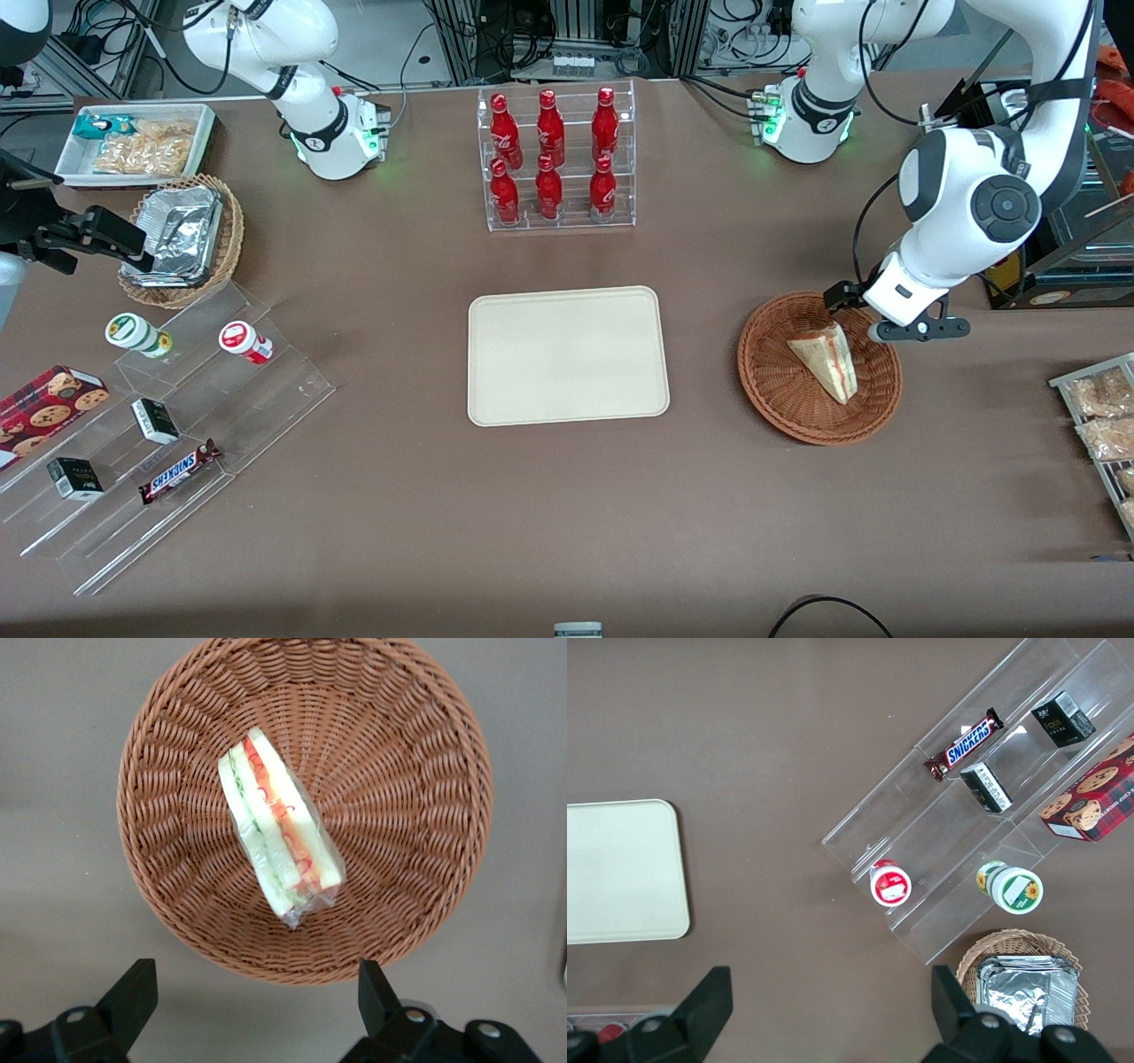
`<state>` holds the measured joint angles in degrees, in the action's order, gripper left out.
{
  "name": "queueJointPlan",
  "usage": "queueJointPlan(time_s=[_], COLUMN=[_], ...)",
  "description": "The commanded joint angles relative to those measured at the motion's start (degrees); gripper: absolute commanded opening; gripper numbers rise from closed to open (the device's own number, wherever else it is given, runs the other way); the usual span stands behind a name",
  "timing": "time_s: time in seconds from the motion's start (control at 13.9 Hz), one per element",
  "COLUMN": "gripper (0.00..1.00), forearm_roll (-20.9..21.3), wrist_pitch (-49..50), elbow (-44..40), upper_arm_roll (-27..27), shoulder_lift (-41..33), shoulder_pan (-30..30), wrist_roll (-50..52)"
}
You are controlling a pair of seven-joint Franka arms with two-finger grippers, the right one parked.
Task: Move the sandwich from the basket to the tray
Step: 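Lower the open left gripper around the sandwich and close it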
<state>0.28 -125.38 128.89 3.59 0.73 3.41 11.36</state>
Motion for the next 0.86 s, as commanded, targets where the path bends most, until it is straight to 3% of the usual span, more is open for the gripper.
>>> queueJointPlan(time_s=[0.0, 0.58, 0.79], gripper=[1.0, 1.0, 1.0], forearm_roll=[0.15, 0.15, 0.24], wrist_pitch=[-3.29, -12.51, -13.4], elbow=[1.01, 2.86, 2.69], upper_arm_roll=[1.16, 1.33, 1.33], shoulder_lift=[0.58, 3.92, 6.03], shoulder_pan=[0.55, 0.46, 0.46], wrist_roll=[8.91, 38.35, 38.3])
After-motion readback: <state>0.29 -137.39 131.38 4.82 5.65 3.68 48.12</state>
